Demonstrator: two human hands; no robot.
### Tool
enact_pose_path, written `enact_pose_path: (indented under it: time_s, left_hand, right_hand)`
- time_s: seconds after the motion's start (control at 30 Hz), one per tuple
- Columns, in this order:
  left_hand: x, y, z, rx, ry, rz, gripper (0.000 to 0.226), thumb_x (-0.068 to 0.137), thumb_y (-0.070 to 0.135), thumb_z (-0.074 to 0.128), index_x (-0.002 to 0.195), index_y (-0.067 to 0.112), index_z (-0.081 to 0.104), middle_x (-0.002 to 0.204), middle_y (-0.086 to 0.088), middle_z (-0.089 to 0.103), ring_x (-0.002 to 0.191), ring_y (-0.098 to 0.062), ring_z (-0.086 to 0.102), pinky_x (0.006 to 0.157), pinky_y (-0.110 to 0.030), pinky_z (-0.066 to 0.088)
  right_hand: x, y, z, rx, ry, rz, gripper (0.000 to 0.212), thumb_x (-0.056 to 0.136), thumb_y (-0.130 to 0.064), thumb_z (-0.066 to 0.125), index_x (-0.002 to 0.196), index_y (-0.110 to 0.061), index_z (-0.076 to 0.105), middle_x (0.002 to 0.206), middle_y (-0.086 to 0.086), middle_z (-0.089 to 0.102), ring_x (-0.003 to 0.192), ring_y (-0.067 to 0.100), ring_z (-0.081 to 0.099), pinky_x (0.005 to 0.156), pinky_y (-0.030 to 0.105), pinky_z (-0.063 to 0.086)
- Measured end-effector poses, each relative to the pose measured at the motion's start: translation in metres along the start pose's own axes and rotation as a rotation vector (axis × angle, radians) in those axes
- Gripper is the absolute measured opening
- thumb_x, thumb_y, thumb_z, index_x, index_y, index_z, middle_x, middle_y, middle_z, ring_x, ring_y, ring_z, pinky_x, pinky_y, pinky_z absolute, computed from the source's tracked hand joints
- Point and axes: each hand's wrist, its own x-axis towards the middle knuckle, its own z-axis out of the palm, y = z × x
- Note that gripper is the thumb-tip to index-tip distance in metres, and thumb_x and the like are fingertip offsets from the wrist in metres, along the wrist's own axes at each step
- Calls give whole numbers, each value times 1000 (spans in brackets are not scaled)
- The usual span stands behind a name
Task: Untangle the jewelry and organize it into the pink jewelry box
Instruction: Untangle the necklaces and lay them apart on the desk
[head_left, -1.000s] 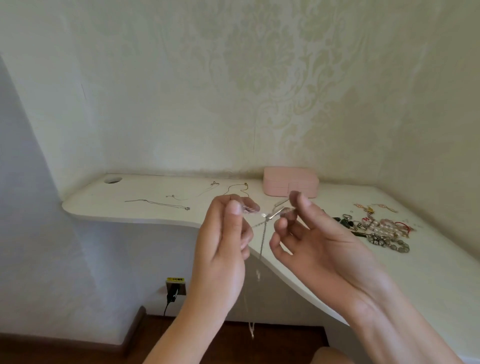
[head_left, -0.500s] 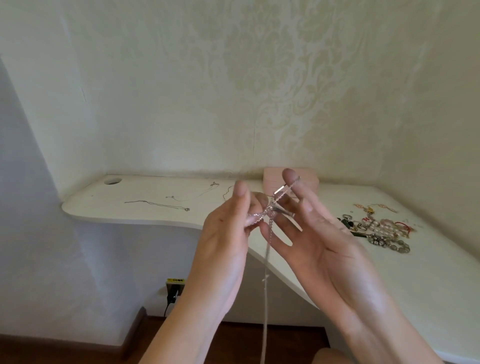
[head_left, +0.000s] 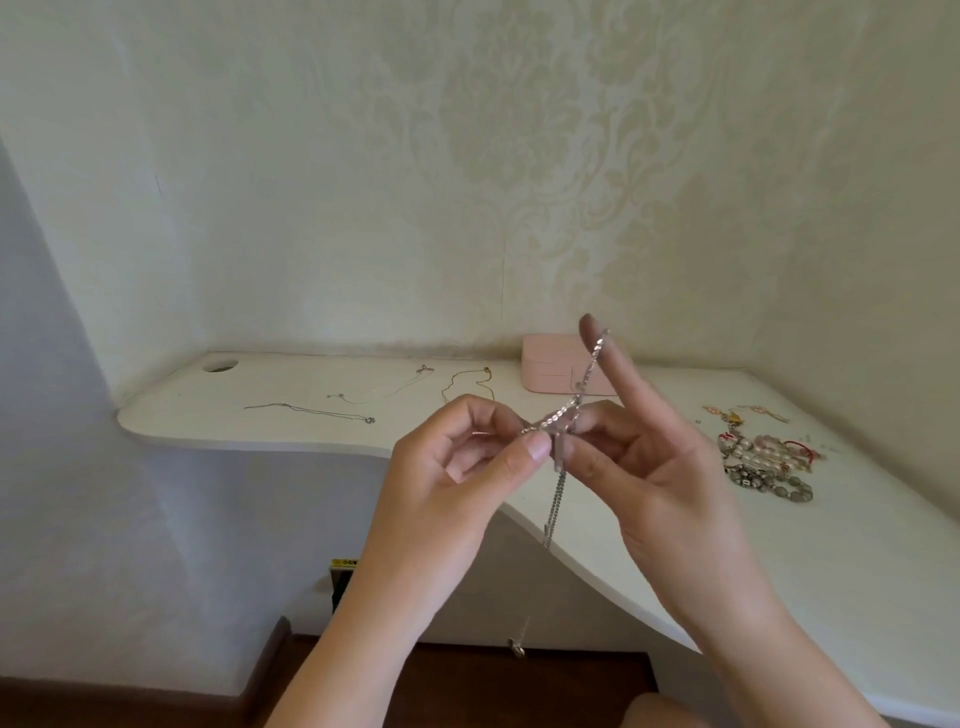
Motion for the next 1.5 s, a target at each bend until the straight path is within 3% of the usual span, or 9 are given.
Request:
enact_pose_path:
  time_s: [0.13,0.27,0.5,0.67,1.1,1.27,1.5]
  left_hand:
    - [2,-1,-2,-65,63,-27,22,71,35,71,76,17,59,80,-1,69,86,-20,66,88,-32,50]
    - [3,-1,1,-208,73,-66,16,81,25,60,83,10,53,79,-9,69,81,-32,69,75,-30,54]
    - [2,1,8,-259,65,-76,20,83,27,55,86,8,52,76,-9,68,70,-22,67,69,-27,54]
    - [0,2,6,-174,44,-29,20,83,30,63,83,12,55,80,0,68,80,-16,65,79,-26,52]
    - [-1,7,1,-228,-75,-61,14,69,30,70,73,22,59,83,-2,63,89,-20,57,92,-39,42]
    - [-1,12,1,-230,-119,-78,15,67,30,71,73,21,60,81,0,63,85,-16,57,83,-31,44]
    - [2,14,4,-191,-10,-36,13,67,31,75,77,22,72,78,2,69,77,-12,62,74,-22,51]
  right_hand:
    - [3,-12,-3,-194,-78,-10,54,85,-10,57,134,-31,47,83,3,71,83,14,66,86,22,50]
    - [6,-18,-6,-301,-65,-1,61,85,2,61,125,-44,55,85,-6,63,72,16,66,74,22,52]
    - [7,-28,-3,-390,-72,-41,70,77,-3,72,134,-35,46,78,2,69,75,14,68,78,17,51]
    - [8,-28,-1,-363,-20,-42,70,74,-8,74,133,-34,48,80,-1,68,79,14,67,79,16,51]
    - [10,-35,3,-349,-9,-66,65,77,0,71,128,-35,53,80,0,68,77,11,67,74,13,49]
    - [9,-39,3,-416,-18,-97,67,76,3,72,129,-34,52,79,-3,67,75,9,67,71,10,48]
    - [8,-40,5,-473,-52,-125,67,76,1,72,130,-32,52,79,-2,68,76,12,68,74,14,51]
